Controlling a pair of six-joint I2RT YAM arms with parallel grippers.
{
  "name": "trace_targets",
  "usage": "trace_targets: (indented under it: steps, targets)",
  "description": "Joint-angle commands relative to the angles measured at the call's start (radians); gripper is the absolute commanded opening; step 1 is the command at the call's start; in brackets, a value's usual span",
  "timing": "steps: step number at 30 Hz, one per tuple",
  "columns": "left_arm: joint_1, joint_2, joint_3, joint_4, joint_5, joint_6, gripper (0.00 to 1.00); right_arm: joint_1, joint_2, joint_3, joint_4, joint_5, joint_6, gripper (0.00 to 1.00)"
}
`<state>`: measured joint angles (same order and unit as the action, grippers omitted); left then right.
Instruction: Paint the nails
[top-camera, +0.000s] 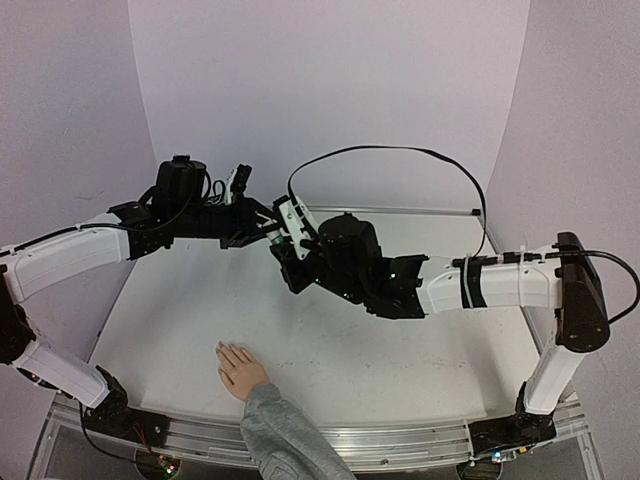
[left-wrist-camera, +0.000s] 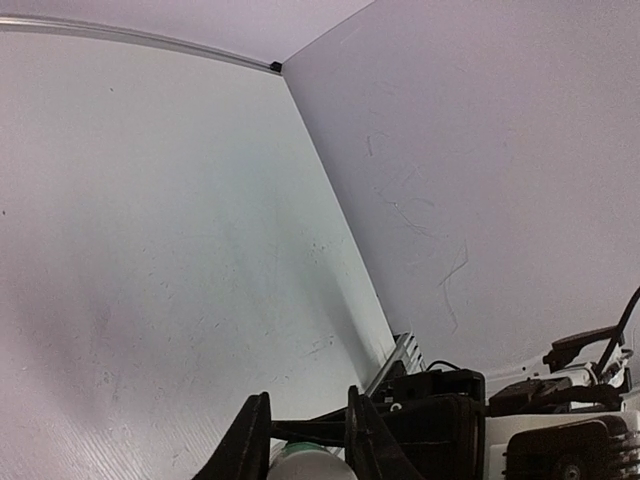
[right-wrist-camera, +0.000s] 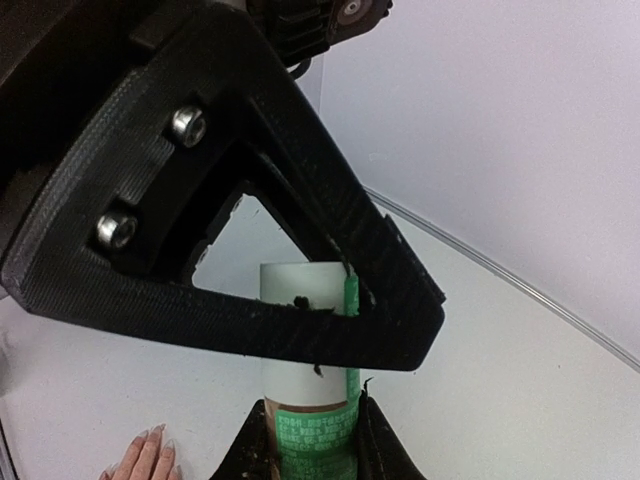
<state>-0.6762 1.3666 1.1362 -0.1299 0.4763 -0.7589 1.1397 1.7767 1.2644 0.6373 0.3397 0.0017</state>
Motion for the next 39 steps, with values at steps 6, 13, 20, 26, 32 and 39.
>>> trace_targets:
  steps: [6, 13, 20, 26, 32, 39]
  targets:
    - [-0.033, -0.025, 0.044, 0.062, 0.089, 0.211, 0.09, -0.019, -0.078, 0.022, 0.061, -0.271, 0.041, 0.0]
    - [-0.084, -0.051, 0.115, 0.125, 0.452, 0.509, 0.03, -0.134, -0.176, -0.016, 0.271, -1.413, 0.206, 0.0]
    - [-0.116, -0.052, 0.176, 0.174, 0.632, 0.568, 0.02, -0.135, -0.24, -0.083, 0.406, -1.461, 0.293, 0.0]
    - [-0.114, -0.089, 0.125, 0.174, 0.533, 0.547, 0.25, -0.136, -0.274, -0.131, 0.346, -1.218, 0.262, 0.0]
    - [-0.089, -0.188, 0.021, 0.163, 0.383, 0.497, 0.98, -0.137, -0.29, -0.146, 0.107, -0.788, 0.125, 0.0]
    - [-0.053, -0.267, -0.023, 0.018, 0.04, 0.395, 1.0, -0.127, -0.256, -0.136, 0.041, -0.373, 0.098, 0.0]
